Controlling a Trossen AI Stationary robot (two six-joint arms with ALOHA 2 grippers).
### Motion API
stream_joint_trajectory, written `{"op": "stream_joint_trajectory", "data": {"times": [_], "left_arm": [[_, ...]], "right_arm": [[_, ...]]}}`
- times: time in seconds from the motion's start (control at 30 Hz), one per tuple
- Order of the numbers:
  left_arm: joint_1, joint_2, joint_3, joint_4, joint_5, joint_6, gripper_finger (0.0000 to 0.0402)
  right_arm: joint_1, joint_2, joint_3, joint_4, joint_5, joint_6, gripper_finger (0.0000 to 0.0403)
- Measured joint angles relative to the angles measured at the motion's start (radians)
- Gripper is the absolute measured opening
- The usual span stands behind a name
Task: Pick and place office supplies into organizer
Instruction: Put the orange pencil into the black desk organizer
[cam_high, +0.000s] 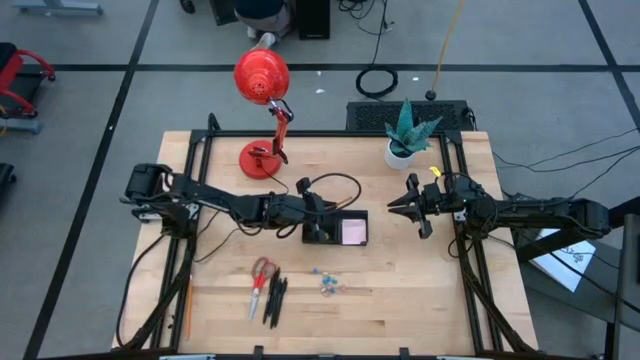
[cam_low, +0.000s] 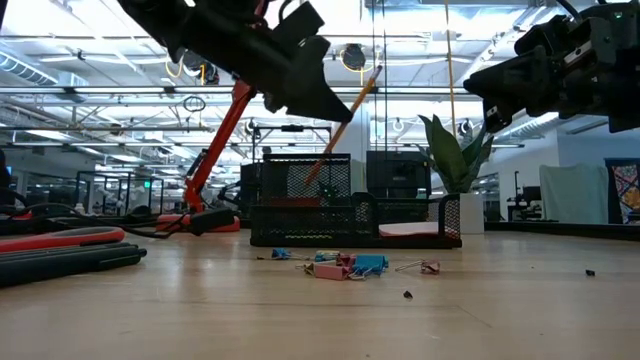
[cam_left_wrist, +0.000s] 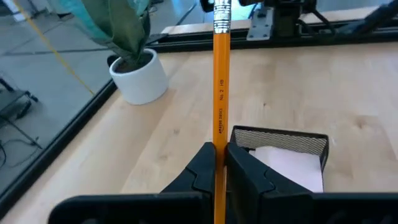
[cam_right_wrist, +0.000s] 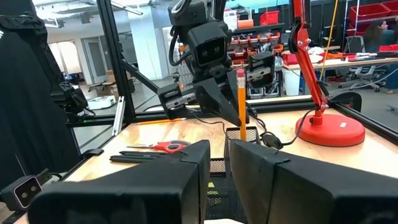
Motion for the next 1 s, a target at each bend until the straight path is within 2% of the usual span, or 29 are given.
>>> {"op": "stream_joint_trajectory", "data": {"times": [0.2, 0.5, 0.67, 1.0], "left_arm": [[0.0, 0.0, 0.0, -0.067, -0.046, -0.112, 0.003], [-0.013, 0.0, 0.0, -0.093, -0.06, -0.15, 0.003], [-0.012, 0.005, 0.0, -0.123, -0.093, -0.22, 0.003], [-0.012, 0.062, 0.0, -0.124, -0.108, -0.206, 0.003]], "right_arm": [[0.0, 0.0, 0.0, 0.0, 0.0, 0.002, 0.0059], [0.0, 0.0, 0.0, 0.0, 0.0, 0.003, 0.0059], [0.0, 0.0, 0.0, 0.0, 0.0, 0.003, 0.0059], [0.0, 0.0, 0.0, 0.0, -0.001, 0.003, 0.0059]]}}
